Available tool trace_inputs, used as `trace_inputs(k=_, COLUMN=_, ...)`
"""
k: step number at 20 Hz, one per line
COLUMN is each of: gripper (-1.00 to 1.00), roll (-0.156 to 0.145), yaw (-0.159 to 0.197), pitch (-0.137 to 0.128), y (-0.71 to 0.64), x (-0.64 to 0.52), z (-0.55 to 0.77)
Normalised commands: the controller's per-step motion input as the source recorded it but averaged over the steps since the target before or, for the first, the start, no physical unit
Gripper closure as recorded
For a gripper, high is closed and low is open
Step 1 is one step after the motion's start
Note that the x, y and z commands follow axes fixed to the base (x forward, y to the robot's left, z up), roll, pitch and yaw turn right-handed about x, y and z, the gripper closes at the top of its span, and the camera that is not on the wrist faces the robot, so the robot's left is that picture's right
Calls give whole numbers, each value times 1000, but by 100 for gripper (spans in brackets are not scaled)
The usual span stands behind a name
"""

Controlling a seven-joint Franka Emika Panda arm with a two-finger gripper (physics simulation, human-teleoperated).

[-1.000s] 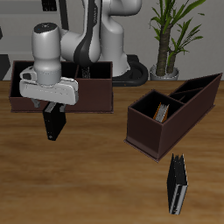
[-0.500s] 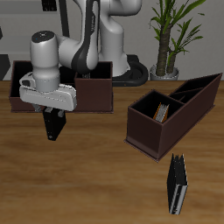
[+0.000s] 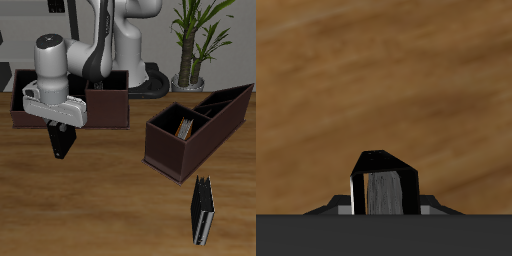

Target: Place the right striped book into the back desk caddy's right compartment and place the orange book into the left desk caddy's right compartment and place the black book into the left desk caddy's left compartment

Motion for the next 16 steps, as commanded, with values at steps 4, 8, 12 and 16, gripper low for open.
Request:
trace_inputs(k=4, gripper=100, roll=-35, yaw=-57, pitch=8, y=-11, x=205, z=349)
trace_inputs(k=8, gripper=100, roll=-45, yaw=-25, pitch=-20, y=93, x=94, z=551)
trace_inputs(k=12, gripper=100, roll=-65, yaw=-9, pitch=-98, y=366, x=-281, z=1137)
trace_inputs(k=16, gripper=100, roll=-72, yaw=-31, pitch=-156, y=722, x=-654, z=1406)
